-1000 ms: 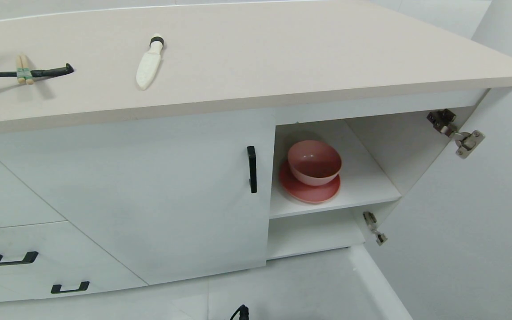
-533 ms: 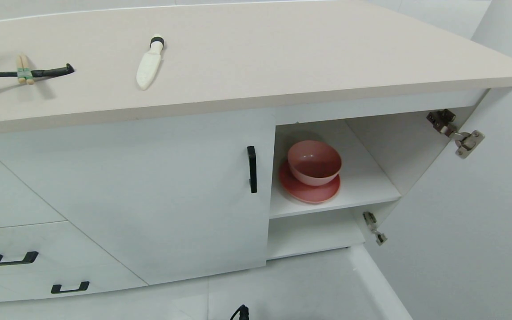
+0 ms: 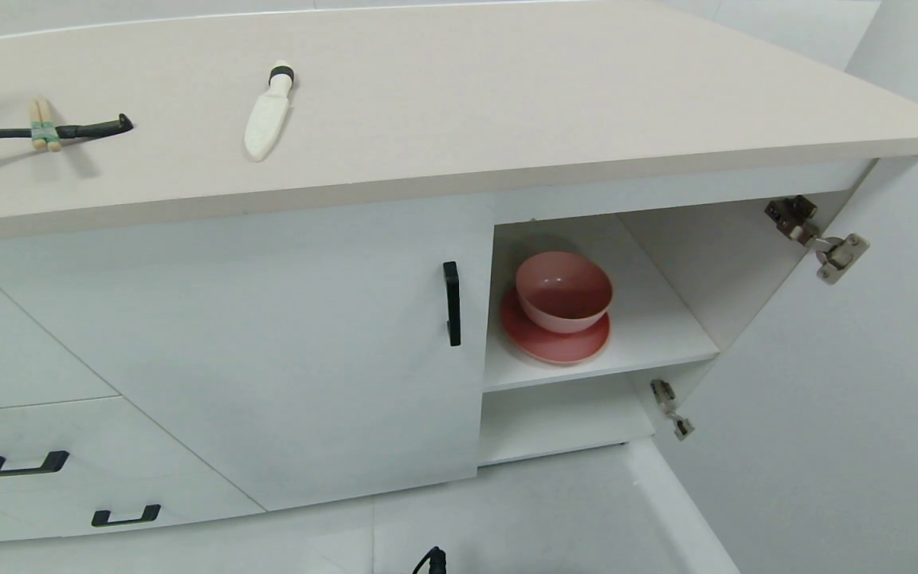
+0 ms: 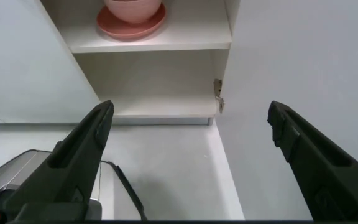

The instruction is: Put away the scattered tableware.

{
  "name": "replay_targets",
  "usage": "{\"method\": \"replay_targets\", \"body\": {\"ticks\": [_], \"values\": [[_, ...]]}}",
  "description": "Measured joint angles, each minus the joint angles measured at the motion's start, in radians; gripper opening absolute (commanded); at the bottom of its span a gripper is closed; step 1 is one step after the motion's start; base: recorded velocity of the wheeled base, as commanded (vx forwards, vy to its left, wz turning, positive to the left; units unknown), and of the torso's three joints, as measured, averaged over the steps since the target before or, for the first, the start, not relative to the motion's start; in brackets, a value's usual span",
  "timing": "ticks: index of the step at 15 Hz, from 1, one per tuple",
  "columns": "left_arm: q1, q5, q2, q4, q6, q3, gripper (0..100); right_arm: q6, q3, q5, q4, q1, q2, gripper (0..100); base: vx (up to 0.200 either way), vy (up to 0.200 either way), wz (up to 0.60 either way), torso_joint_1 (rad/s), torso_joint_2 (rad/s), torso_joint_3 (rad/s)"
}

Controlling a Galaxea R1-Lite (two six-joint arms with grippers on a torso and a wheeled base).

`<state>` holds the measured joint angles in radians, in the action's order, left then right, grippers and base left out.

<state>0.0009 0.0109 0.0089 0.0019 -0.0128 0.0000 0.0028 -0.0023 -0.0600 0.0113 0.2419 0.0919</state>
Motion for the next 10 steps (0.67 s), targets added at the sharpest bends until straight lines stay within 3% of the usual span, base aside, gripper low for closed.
{"method": "replay_targets", "body": {"ticks": [8, 10], "values": [[-0.001, -0.001, -0.009, 0.0, 0.0, 0.0, 100, -0.015, 0.0, 0.014, 0.0, -0.154, 0.017, 100, 0.0, 0.0, 0.0, 0.0, 0.0, 0.0], [-0.001, 0.0, -0.009, 0.0, -0.001, 0.0, 100, -0.049, 0.0, 0.038, -0.001, -0.233, 0.011, 100, 0.0, 0.0, 0.0, 0.0, 0.0, 0.0]]}}
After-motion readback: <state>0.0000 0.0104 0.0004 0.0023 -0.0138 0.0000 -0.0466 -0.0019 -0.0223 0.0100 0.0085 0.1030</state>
